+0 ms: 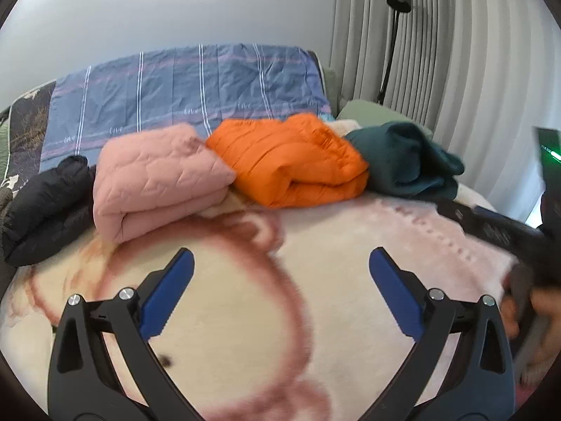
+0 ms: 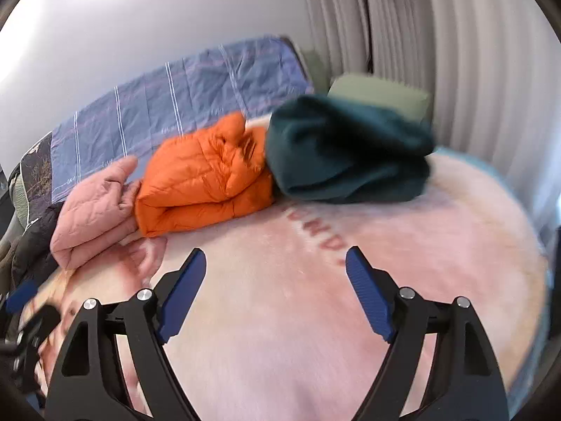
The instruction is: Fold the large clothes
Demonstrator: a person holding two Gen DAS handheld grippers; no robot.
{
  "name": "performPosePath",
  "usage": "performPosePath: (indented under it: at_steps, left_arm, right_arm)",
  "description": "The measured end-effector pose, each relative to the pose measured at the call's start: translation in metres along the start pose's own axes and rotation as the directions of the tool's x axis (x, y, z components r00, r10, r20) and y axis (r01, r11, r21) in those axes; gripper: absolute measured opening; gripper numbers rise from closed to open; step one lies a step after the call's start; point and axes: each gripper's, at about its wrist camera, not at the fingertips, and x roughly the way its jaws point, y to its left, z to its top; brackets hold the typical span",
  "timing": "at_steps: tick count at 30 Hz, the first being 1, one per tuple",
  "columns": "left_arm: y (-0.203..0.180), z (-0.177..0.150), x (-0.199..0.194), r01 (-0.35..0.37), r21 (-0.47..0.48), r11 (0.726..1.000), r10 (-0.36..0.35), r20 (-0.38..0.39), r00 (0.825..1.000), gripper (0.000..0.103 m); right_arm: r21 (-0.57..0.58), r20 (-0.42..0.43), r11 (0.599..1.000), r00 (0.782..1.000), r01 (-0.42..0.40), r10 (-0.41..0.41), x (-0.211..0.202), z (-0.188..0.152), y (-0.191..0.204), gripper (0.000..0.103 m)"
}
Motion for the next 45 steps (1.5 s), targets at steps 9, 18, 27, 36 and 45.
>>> performPosePath:
  at_steps: [9, 18, 27, 36, 45]
  left_arm:
    - [-0.034, 0.002, -0.053, -0.030, 0.012, 0.999, 0.029, 0.036, 0.999, 0.101]
    - [-0.055, -0.015, -0.090, -0.090, 0.078, 0.993, 0.085, 0.074, 0.994, 0.101]
    - [-0.057, -0.037, -0.102, -0.103, 0.031, 0.994, 0.101, 0.065, 0.993, 0.101]
    - [-0.060, -0.042, -0.117, -0.122, 0.035, 0.992, 0.119, 0.084, 0.989, 0.101]
    - [-0.065, -0.050, -0.124, -0.167, 0.046, 0.985, 0.163, 0.076, 0.984, 0.101]
  right_arm:
    - [-0.036, 0.111, 0.999, 0.994, 0.012, -0.008, -0.074, -0.011, -0.011, 0.087]
    - [-0.085, 0.124, 0.996, 0.992, 0.007, 0.003, -0.107, -0.030, -0.009, 0.091]
    - [-0.138, 0.103, 0.990, 0.995, 0.021, -0.007, -0.109, -0.043, -0.007, 0.091]
    - [-0.144, 0.116, 0.989, 0.993, 0.018, -0.002, -0.117, -0.046, -0.008, 0.091]
    - [-0.155, 0.119, 0.988, 0.993, 0.020, -0.002, -0.120, -0.049, -0.006, 0.091]
